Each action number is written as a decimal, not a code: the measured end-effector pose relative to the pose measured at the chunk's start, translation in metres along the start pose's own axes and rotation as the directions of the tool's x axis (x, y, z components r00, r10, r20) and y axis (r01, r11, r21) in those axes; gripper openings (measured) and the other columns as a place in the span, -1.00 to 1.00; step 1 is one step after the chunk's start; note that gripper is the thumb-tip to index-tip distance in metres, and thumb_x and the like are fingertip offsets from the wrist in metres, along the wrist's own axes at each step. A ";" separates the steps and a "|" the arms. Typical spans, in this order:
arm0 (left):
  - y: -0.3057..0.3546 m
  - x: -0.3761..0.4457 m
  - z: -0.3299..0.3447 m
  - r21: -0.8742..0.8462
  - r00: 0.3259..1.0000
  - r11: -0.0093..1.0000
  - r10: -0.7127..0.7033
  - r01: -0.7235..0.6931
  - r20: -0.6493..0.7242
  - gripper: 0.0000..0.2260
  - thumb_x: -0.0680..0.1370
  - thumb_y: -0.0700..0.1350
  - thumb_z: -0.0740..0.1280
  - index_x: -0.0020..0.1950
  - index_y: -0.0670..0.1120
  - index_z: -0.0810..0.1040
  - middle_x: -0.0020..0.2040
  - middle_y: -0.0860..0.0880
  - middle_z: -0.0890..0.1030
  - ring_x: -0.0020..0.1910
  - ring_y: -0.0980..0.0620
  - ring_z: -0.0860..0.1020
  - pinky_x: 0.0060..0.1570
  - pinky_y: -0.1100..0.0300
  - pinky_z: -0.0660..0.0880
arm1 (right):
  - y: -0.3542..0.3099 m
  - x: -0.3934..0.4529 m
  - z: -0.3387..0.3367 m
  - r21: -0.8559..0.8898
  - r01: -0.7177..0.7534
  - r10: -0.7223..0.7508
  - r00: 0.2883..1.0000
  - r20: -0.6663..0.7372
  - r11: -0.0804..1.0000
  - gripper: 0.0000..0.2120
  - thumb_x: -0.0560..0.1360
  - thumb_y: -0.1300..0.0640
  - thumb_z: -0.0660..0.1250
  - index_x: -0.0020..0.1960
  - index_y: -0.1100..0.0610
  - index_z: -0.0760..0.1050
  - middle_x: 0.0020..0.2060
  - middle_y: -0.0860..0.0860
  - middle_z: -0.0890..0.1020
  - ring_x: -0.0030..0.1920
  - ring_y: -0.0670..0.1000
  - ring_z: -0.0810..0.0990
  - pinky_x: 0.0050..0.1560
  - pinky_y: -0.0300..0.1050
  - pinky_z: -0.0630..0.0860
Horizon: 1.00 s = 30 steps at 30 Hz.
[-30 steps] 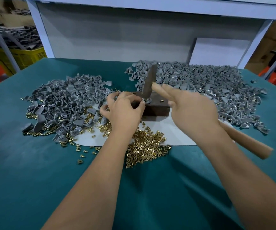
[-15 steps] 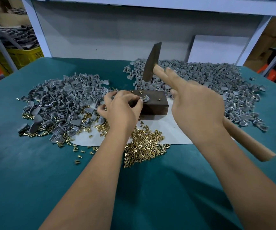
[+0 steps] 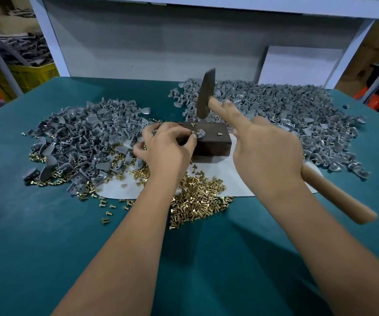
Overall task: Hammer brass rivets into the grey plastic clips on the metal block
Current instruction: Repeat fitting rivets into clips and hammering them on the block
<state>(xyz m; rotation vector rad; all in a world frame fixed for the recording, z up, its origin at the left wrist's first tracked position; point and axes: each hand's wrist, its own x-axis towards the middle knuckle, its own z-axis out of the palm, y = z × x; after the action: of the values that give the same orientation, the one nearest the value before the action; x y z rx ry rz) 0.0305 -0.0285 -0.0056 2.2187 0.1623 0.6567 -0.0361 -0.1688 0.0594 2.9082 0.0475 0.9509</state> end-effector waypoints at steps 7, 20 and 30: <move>0.000 0.000 -0.002 -0.002 0.999 1.000 0.003 -0.003 0.033 -0.89 0.52 0.14 0.38 -0.13 0.18 0.66 0.15 0.26 0.57 0.38 0.06 0.20 0.30 -0.15 0.06 | 0.012 0.008 0.015 0.095 -0.054 0.048 0.996 0.069 0.994 -0.45 0.58 0.13 0.20 0.47 -0.24 0.11 -0.15 0.05 0.57 -0.33 0.10 0.39 -0.48 -0.17 0.08; 0.004 0.002 -0.010 -0.170 0.984 0.978 -0.092 0.117 0.150 -0.85 0.50 0.04 0.40 -0.28 0.13 0.65 0.04 0.33 0.49 0.35 0.12 0.14 0.24 0.06 -0.02 | 0.053 -0.004 0.051 0.172 -0.374 0.330 0.913 0.239 0.911 -0.80 0.57 0.16 0.17 0.20 0.08 0.36 -0.12 0.15 0.59 -0.22 0.19 0.45 -0.31 -0.04 0.28; 0.006 0.002 -0.015 -0.254 0.980 0.959 -0.083 0.128 0.180 -0.77 0.49 -0.04 0.41 -0.37 0.16 0.60 0.04 0.38 0.46 0.31 0.14 0.14 0.31 0.02 0.00 | 0.048 -0.007 0.056 0.069 -0.343 0.316 0.914 0.254 0.937 -0.80 0.52 0.11 0.18 0.01 0.15 0.54 -0.20 0.12 0.54 -0.16 0.19 0.44 -0.20 -0.04 0.36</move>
<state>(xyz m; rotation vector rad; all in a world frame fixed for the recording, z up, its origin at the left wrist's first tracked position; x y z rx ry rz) 0.0236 -0.0219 0.0081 1.9806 0.1005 0.4044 -0.0086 -0.2205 0.0143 3.1767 -0.4342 0.6386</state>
